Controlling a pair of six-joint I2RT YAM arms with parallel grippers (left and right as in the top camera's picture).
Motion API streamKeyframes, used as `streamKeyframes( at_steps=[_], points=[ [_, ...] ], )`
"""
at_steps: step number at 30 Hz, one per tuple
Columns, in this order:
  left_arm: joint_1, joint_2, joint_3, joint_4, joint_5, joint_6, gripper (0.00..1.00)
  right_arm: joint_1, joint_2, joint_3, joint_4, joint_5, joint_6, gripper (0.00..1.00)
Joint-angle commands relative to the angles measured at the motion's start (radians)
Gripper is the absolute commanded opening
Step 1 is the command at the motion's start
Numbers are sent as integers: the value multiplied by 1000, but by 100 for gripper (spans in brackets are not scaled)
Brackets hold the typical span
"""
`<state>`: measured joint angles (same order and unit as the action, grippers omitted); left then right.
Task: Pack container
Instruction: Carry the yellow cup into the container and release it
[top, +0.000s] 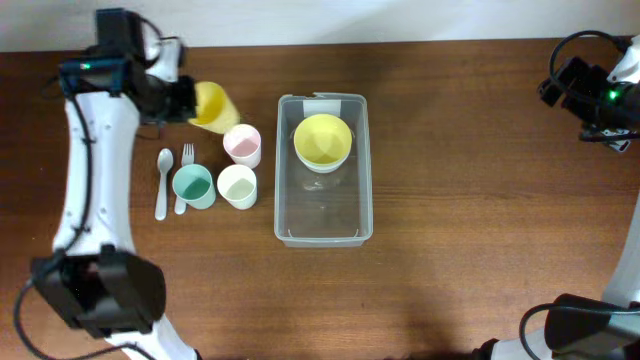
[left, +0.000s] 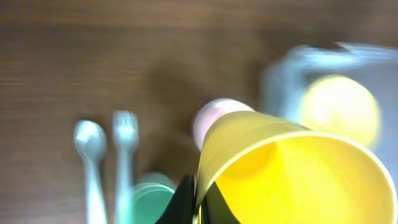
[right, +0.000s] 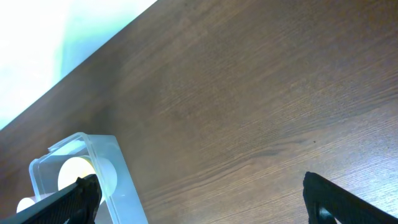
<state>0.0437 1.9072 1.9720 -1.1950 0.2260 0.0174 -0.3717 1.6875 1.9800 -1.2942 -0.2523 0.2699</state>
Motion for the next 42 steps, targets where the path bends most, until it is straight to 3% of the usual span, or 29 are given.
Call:
streamKeyframes(
  at_steps=[1,6,11,23,24,26,27,33,37,39,42],
  points=[
    [-134,-38,16,-102,46,-3,1,-3,2,8,0,-2,5,99],
    [-344,-33,-43,-89,11,-3,1,-3,2,8,0,-2,5,99],
    [-502,18,-187,58,-43,-15,1,-3,2,8,0,-2,5,99],
    [-545,240,-222,196,-141,-14,2,-3,2,8,0,-2,5,99],
    [-545,241,-222,201,-141,-14,4,-3,2,8,0,-2,5,99],
    [-545,239,-204,208,-141,-14,22,-3,2,8,0,-2,5,99],
    [-545,235,-182,198,-137,-14,26,-3,2,8,0,-2,5,99],
    [-544,180,3,51,-164,-14,34,-3,2,8,0,-2,5,99],
    [-511,112,140,-98,-369,-14,45,-3,2,8,0,-2,5,99],
    [-463,85,156,-118,-425,-14,54,-3,2,8,0,-2,5,99],
    [-315,79,154,-119,-386,-29,61,-3,2,8,0,-2,5,99]
  ],
)
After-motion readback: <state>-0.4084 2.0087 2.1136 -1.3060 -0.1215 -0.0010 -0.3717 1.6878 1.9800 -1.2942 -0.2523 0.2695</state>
